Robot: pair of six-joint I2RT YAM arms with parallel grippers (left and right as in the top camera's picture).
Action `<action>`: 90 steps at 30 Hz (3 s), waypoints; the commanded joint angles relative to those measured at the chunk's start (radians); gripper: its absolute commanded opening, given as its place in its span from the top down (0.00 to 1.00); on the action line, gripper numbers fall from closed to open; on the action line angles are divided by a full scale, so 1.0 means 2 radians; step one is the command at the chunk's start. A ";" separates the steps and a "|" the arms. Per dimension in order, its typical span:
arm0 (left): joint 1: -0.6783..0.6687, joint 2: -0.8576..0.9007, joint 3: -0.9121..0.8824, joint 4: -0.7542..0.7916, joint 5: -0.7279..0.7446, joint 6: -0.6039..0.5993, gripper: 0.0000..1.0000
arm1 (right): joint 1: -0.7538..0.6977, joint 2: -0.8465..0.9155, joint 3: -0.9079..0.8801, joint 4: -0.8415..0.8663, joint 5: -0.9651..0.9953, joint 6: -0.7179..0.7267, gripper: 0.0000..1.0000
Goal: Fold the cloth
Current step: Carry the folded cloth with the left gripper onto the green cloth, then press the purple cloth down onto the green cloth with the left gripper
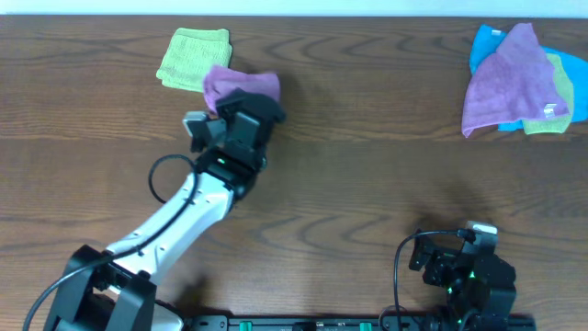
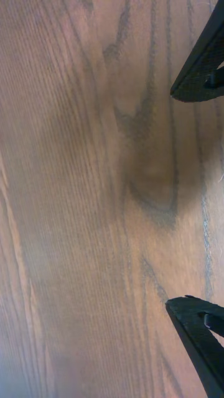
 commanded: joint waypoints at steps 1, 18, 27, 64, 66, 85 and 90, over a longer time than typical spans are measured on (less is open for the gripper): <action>0.042 -0.007 0.000 0.031 0.015 0.025 0.94 | -0.003 -0.004 -0.004 0.000 0.005 0.005 0.01; 0.197 0.130 0.157 0.129 0.175 0.340 0.94 | -0.003 -0.004 -0.004 0.000 0.005 0.005 0.01; 0.218 0.221 0.262 0.127 0.248 0.434 0.94 | -0.003 -0.004 -0.004 0.000 0.005 0.005 0.01; 0.211 0.328 0.265 0.159 0.222 0.440 0.91 | -0.003 -0.004 -0.004 0.000 0.005 0.005 0.01; 0.208 0.329 0.265 0.142 0.221 0.440 0.90 | -0.003 -0.004 -0.004 0.000 0.005 0.005 0.01; 0.215 0.329 0.265 0.018 0.217 0.437 0.16 | -0.003 -0.004 -0.004 0.000 0.005 0.005 0.01; 0.215 0.323 0.265 -0.057 0.222 0.398 0.05 | -0.003 -0.004 -0.004 0.000 0.005 0.005 0.01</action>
